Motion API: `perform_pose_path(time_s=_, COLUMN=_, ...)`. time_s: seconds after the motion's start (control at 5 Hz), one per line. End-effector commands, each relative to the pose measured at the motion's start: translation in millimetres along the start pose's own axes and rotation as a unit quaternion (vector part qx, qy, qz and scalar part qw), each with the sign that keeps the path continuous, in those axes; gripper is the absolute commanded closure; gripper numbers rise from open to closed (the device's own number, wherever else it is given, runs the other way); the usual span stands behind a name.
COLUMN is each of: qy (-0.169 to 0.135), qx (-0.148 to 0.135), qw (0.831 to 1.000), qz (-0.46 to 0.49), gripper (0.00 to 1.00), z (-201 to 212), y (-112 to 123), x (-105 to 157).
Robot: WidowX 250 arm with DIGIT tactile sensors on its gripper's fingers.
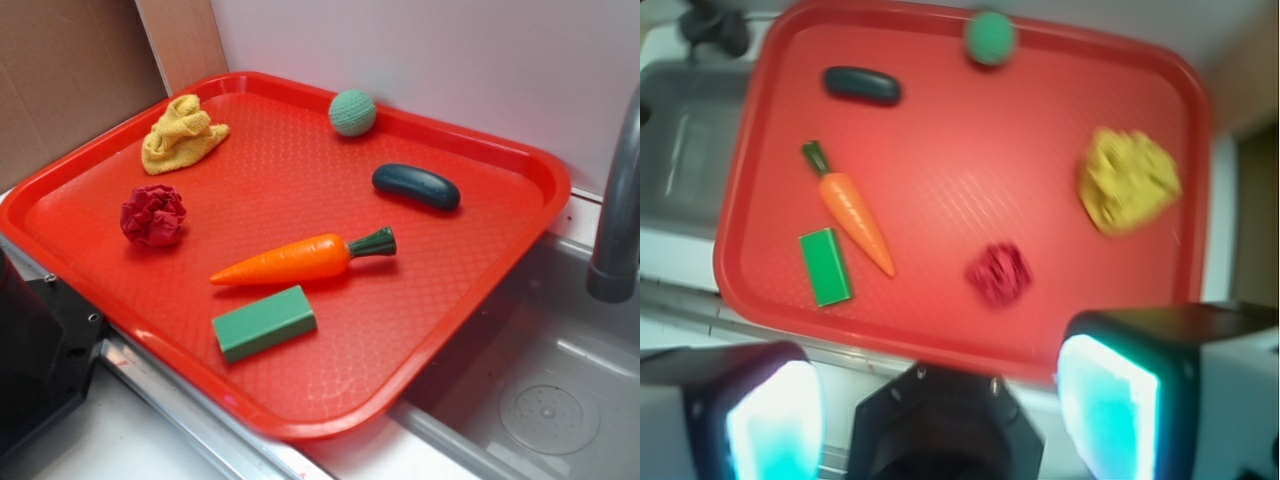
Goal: Grab the plastic pickle.
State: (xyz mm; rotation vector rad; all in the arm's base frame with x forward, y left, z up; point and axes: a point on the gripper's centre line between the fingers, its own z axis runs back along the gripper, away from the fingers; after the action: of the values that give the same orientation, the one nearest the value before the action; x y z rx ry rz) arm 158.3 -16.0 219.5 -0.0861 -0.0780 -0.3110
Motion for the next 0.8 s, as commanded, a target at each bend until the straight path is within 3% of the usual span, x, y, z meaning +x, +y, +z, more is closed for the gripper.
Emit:
perform_pose_path(time_s=0.0, qy=-0.072, qx=0.027, qw=0.978, qz=-0.195, gripper=0.00, z=-12.9, y=-3.8, x=58.5)
perform_pose_path(time_s=0.2, qy=-0.082, qx=0.036, qw=0.960, qz=-0.266, gripper=0.00, z=-34.6, y=-12.2, x=88.5)
perform_pose_path(time_s=0.4, qy=-0.106, qx=-0.006, qw=0.926, qz=-0.363, gripper=0.00, z=-56.7, y=-24.6, x=112.2)
perform_pose_path(time_s=0.6, qy=-0.124, qx=-0.033, qw=0.880, qz=-0.458, gripper=0.00, z=-79.3, y=-39.6, x=131.3)
